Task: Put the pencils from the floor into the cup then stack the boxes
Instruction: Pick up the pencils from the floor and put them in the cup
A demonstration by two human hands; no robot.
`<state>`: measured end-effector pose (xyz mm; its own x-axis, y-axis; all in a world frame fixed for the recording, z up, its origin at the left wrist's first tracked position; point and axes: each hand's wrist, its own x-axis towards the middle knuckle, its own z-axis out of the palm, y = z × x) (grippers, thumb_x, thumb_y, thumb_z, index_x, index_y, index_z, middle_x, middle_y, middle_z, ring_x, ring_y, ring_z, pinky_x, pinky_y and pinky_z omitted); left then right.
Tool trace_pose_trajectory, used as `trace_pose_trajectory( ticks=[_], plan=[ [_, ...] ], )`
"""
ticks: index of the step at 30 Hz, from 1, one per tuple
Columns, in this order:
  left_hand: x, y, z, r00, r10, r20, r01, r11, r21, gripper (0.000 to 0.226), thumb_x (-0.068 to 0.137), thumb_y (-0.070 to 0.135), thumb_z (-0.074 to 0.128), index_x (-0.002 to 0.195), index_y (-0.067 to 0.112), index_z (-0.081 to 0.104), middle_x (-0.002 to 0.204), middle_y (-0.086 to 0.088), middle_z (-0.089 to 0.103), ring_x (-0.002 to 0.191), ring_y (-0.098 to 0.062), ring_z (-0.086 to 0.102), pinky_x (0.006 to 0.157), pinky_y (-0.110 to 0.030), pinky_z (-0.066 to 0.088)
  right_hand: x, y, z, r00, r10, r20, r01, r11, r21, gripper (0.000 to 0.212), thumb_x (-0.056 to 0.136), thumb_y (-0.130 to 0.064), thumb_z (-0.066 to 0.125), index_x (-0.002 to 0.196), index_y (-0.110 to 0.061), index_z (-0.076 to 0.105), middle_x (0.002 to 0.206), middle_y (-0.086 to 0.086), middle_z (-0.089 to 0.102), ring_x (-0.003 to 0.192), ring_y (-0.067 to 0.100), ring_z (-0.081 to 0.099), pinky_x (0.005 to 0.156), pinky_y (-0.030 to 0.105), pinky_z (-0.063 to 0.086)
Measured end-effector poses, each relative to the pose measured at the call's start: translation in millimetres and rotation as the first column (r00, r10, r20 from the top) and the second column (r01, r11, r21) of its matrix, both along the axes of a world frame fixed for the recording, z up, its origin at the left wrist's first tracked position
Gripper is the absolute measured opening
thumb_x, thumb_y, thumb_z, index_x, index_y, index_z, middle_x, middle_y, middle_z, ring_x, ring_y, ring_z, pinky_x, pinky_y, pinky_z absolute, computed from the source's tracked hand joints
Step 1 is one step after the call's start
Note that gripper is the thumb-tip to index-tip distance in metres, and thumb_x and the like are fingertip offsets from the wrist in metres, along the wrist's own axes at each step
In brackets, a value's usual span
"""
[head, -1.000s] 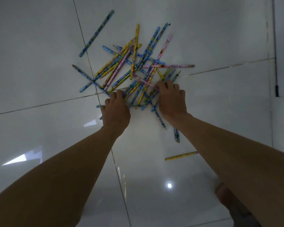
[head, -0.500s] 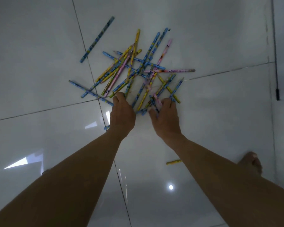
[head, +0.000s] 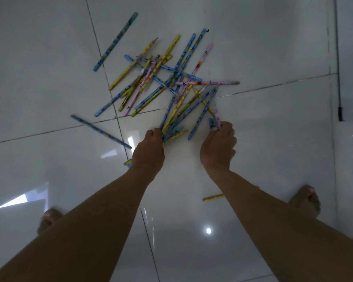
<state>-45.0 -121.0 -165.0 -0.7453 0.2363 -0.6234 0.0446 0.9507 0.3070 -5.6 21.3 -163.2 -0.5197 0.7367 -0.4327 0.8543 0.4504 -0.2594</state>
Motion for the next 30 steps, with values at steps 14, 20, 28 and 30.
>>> trace_pose_trajectory(
  ticks=[14, 20, 28, 30],
  plan=[
    [-16, -40, -1, 0.561, 0.797, -0.224, -0.825, 0.562, -0.066, 0.030, 0.098, 0.012, 0.038, 0.122, -0.004, 0.043, 0.133, -0.023, 0.038, 0.119, -0.040, 0.042, 0.095, -0.048, 0.039, -58, -28, -15, 0.906, -0.363, 0.218, 0.388, 0.918, -0.085, 0.040, 0.104, -0.039, 0.025, 0.136, -0.015, 0.030, 0.141, 0.014, 0.029, 0.126, 0.032, 0.031, 0.104, 0.045, 0.026],
    [-27, -71, -10, 0.296, 0.948, -0.117, -0.922, 0.252, -0.295, 0.045, 0.097, 0.014, 0.043, 0.140, 0.008, 0.031, 0.152, -0.017, 0.018, 0.131, -0.035, 0.033, 0.110, -0.039, 0.026, -63, -25, -23, 0.898, -0.408, 0.165, 0.424, 0.902, -0.077, 0.058, 0.094, -0.058, 0.039, 0.134, -0.017, 0.028, 0.141, 0.010, 0.026, 0.128, 0.033, 0.029, 0.108, 0.048, 0.024],
    [-28, -78, -23, 0.401, 0.909, -0.113, -0.895, 0.363, -0.258, 0.041, 0.092, 0.003, 0.044, 0.132, 0.002, 0.035, 0.140, -0.019, 0.028, 0.122, -0.038, 0.041, 0.102, -0.041, 0.035, -83, -44, -30, 0.904, -0.389, 0.180, 0.414, 0.901, -0.132, 0.115, 0.056, -0.087, 0.058, 0.141, -0.021, 0.017, 0.131, 0.008, 0.026, 0.112, 0.030, 0.032, 0.087, 0.043, 0.031],
    [-29, -75, -25, 0.435, 0.893, -0.117, -0.886, 0.401, -0.234, 0.042, 0.090, 0.001, 0.047, 0.131, 0.001, 0.035, 0.138, -0.021, 0.031, 0.120, -0.038, 0.042, 0.100, -0.042, 0.037, -89, -48, -30, 0.914, -0.354, 0.201, 0.384, 0.914, -0.135, 0.119, 0.054, -0.088, 0.059, 0.143, -0.021, 0.013, 0.130, 0.008, 0.025, 0.112, 0.029, 0.033, 0.084, 0.042, 0.028]
  ],
)
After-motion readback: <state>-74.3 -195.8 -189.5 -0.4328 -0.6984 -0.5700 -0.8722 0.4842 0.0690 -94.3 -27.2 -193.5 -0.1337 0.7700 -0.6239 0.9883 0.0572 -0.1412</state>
